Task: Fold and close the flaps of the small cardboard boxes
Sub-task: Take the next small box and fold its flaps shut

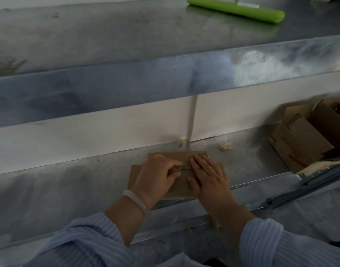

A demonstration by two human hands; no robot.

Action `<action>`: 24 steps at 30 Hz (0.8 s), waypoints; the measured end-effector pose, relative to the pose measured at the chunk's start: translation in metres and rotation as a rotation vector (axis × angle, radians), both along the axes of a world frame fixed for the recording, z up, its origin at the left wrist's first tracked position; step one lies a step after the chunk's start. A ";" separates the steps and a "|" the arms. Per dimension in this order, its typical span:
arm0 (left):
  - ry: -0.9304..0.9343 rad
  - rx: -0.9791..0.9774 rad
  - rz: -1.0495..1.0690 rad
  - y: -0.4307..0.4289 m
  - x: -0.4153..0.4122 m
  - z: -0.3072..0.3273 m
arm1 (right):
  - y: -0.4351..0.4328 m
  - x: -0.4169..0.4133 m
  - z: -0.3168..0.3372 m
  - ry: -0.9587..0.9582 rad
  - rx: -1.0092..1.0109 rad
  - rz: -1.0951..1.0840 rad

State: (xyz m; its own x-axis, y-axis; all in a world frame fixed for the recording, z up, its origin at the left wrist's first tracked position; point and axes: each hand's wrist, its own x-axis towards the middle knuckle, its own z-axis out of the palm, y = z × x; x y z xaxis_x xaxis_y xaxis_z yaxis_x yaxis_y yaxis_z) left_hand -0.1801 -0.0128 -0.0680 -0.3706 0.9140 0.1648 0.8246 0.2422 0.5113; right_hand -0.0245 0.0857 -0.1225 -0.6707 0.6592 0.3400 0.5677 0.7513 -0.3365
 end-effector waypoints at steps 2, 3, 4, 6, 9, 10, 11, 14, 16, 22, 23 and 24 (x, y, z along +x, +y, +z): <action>0.029 -0.044 0.093 -0.001 0.001 -0.002 | 0.001 0.001 0.002 -0.023 0.035 0.003; 0.058 -0.079 0.122 -0.002 0.001 -0.003 | 0.001 0.001 0.003 -0.040 0.052 0.013; 0.092 -0.096 0.133 -0.002 0.003 -0.003 | 0.001 0.000 0.005 -0.056 0.065 0.035; 0.152 -0.078 0.130 -0.002 0.005 -0.001 | -0.002 -0.004 0.007 -0.080 0.076 0.095; 0.155 -0.020 0.143 0.001 0.006 0.001 | -0.005 -0.007 0.008 -0.112 0.059 0.135; 0.126 -0.022 0.151 0.001 0.005 0.000 | -0.004 -0.007 0.008 -0.116 0.052 0.136; 0.084 -0.011 0.166 0.001 0.002 -0.002 | -0.003 -0.006 0.008 -0.118 0.046 0.138; 0.001 0.092 0.267 -0.010 -0.015 -0.004 | -0.002 -0.006 0.010 -0.125 0.035 0.137; 0.082 0.116 0.278 -0.021 -0.029 -0.002 | -0.005 -0.007 0.011 -0.130 0.024 0.130; 0.221 0.033 0.029 -0.029 -0.032 -0.003 | -0.007 -0.007 0.012 -0.149 0.037 0.109; 0.137 0.026 0.032 -0.028 -0.030 -0.002 | -0.007 -0.008 0.014 -0.159 0.044 0.103; 0.049 0.008 0.044 -0.027 -0.029 -0.001 | -0.007 -0.009 0.016 -0.170 0.051 0.095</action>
